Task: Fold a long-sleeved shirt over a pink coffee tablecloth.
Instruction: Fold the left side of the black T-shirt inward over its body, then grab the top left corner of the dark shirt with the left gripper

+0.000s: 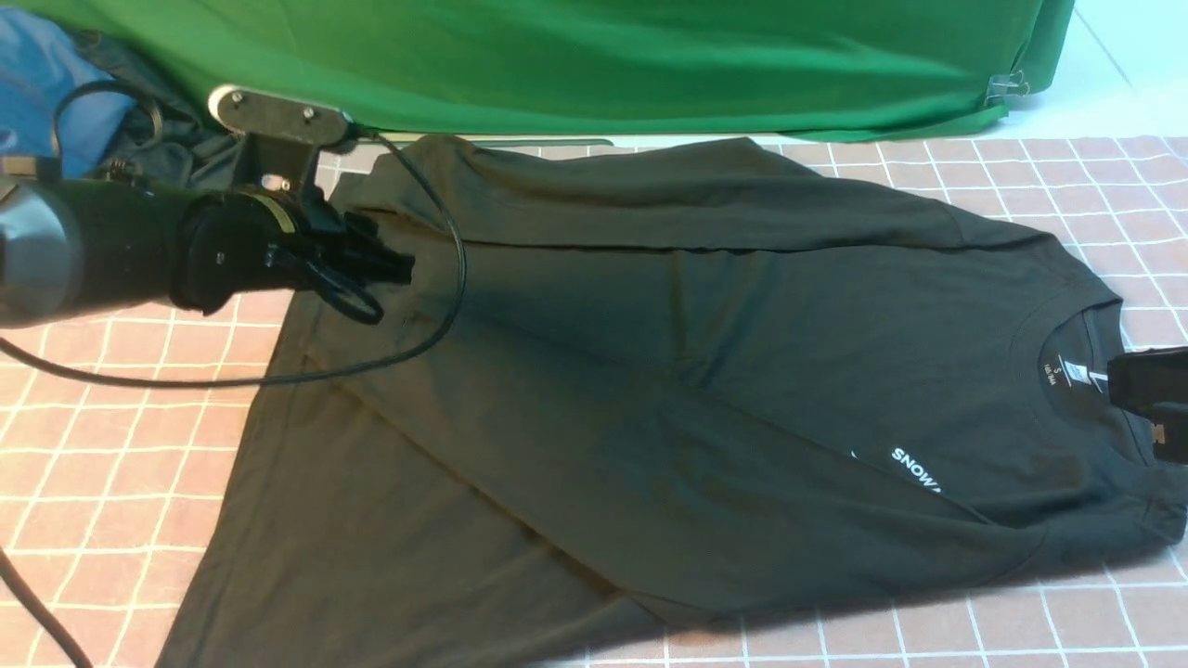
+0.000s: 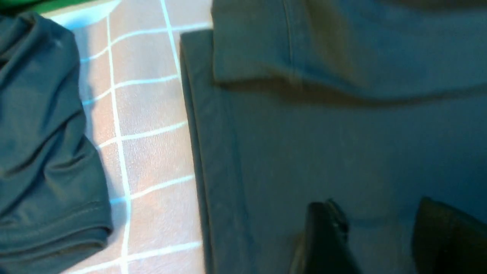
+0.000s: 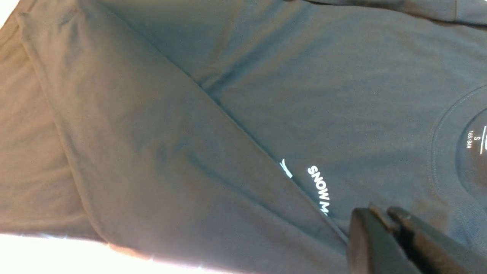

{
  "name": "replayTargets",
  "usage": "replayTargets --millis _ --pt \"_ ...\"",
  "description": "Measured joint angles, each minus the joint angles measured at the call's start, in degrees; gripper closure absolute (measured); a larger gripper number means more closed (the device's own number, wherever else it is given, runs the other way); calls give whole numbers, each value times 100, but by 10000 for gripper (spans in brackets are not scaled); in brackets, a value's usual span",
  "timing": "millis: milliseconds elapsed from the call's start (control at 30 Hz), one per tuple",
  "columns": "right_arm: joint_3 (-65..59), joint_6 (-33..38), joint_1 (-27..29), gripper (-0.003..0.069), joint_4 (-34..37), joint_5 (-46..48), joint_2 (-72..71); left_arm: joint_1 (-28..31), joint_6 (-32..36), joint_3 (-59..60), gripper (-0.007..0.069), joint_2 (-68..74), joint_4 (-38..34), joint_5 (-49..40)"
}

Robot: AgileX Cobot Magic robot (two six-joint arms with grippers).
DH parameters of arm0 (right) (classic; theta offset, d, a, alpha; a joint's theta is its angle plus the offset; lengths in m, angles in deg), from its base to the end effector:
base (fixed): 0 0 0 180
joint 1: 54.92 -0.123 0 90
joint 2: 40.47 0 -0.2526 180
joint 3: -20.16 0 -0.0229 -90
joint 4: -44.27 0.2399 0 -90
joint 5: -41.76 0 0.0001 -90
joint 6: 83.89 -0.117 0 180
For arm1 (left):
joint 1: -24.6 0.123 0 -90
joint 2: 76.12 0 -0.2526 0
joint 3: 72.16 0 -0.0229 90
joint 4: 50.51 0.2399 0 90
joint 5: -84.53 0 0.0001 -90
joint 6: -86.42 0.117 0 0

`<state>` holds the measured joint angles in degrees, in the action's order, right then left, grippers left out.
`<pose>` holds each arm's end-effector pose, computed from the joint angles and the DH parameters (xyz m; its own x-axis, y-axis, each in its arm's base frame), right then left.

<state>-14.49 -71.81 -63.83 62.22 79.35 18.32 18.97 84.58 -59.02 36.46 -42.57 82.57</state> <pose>0.1926 0.0525 0.2741 -0.6419 -0.0604 -0.7644 -0.2694 0.9511 0.1510 0.3958 -0.0385 0.1632 -0.5946 0.1653 -0.7869 0.1584 0.9835 0.0869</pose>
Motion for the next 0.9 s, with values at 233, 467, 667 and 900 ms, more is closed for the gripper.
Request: replayTargets --millis 233,467,667,900 --pt "0 0 0 568 8 5 0 252 -2102 -1725 323 295 -894 -2354" --pt "0 0 0 566 12 5 0 342 -2337 -3739 378 1247 -1341 -3829" --pt "0 0 0 553 18 10 0 342 -2625 -4677 299 2068 -1482 -3952" --pt "0 0 0 547 18 24 0 342 -2851 -4924 156 2766 -1453 -3679"
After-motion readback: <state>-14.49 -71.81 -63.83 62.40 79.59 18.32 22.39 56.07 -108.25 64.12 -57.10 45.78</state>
